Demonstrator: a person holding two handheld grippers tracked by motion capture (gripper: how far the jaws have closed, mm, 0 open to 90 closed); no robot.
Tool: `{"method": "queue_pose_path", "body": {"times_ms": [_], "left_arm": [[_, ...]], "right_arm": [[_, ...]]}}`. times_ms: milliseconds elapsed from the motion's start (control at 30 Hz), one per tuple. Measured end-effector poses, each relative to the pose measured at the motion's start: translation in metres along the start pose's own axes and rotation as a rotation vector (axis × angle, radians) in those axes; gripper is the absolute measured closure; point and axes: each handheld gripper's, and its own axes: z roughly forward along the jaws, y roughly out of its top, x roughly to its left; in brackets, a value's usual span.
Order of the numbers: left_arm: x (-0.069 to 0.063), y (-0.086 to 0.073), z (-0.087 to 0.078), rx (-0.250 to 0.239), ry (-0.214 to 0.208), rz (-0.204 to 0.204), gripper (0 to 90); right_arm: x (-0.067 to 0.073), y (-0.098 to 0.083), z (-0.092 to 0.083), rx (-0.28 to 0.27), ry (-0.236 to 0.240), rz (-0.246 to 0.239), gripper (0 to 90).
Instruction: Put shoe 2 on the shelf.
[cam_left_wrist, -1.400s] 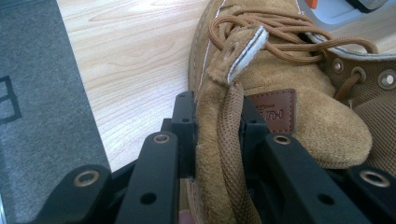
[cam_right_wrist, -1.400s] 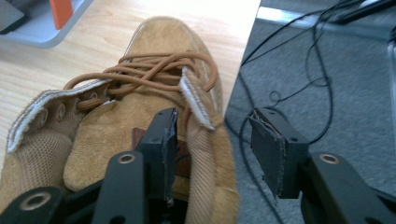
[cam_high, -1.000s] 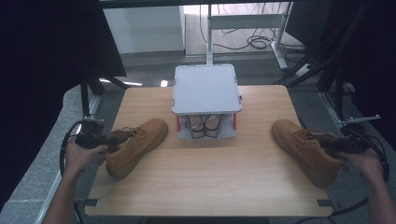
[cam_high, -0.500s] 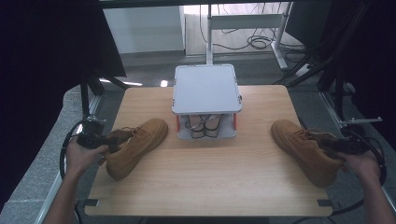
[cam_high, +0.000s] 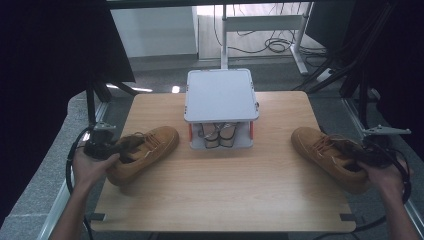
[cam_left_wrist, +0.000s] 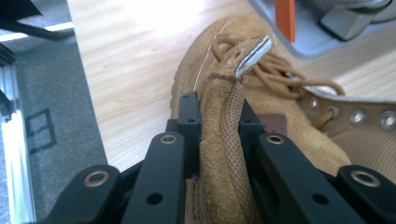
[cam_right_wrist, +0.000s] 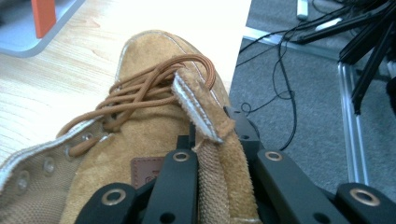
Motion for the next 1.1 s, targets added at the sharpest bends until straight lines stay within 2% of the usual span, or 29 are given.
{"method": "queue_pose_path", "body": {"times_ms": [133,300,533,800,1100], "left_arm": [[0.003,0.002,-0.009,-0.053,-0.006,-0.022,78.2],[0.006,0.006,-0.021,-0.127,-0.033,-0.068,78.2],[0.008,0.015,-0.034,-0.208,-0.048,-0.115,78.2],[0.013,0.022,-0.042,-0.270,-0.074,-0.167,78.1],[0.020,0.026,-0.045,-0.314,-0.110,-0.222,78.0]], "right_arm": [[-0.003,0.001,-0.008,-0.024,0.000,0.005,82.7],[-0.005,0.002,-0.016,-0.058,0.030,0.032,82.7],[-0.006,0.006,-0.032,-0.152,0.083,0.097,82.7],[-0.004,0.017,-0.045,-0.269,0.142,0.179,82.6],[0.005,0.028,-0.043,-0.316,0.192,0.236,82.6]]}}
